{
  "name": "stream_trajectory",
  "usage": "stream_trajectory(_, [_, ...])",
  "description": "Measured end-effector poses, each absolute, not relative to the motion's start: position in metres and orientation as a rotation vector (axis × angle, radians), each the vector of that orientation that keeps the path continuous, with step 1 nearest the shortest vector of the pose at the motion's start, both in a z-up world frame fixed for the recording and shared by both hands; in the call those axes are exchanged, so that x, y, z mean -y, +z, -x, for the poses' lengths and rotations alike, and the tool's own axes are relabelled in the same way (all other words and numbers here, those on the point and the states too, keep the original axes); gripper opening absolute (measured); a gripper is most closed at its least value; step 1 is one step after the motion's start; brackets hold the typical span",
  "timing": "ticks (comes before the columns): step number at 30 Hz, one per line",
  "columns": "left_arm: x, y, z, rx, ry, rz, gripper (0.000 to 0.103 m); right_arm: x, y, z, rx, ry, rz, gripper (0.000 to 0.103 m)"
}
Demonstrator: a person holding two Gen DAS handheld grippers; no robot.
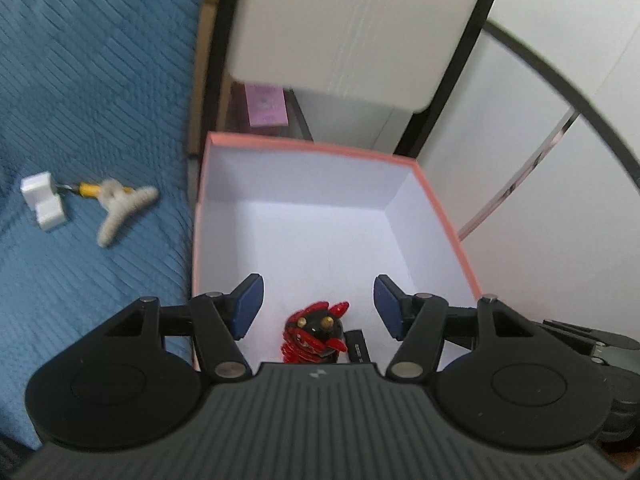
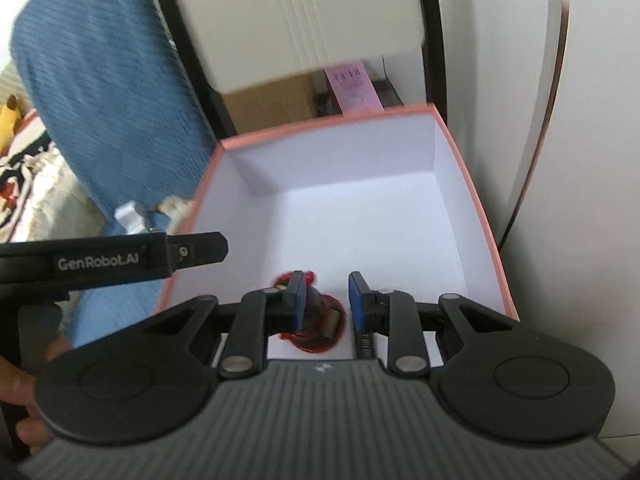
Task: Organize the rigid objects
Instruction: 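Lower the figurine into the box and open the left tool while the right tool releases the lighter, then raise both open tools out of the pink box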
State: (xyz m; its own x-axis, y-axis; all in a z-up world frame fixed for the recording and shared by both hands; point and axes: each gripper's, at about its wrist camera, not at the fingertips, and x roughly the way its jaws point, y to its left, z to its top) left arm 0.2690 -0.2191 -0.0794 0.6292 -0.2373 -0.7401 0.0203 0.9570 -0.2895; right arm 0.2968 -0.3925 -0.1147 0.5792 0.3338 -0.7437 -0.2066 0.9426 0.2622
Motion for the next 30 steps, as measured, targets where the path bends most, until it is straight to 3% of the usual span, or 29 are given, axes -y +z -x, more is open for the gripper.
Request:
stream_trajectory(15, [0.151, -0.011, -0.172, -0.732, -0.106, 0.271, 0.067, 0.346, -0.048, -0.227, -0.762, 0.371, -0.152, 0.027])
stream_trajectory(30, [0.094, -0.002, -0.085, -0.678, -0.044, 0.267, 0.067, 0.294, -0.038, -0.159, -0.726, 0.407, -0.083, 0.027])
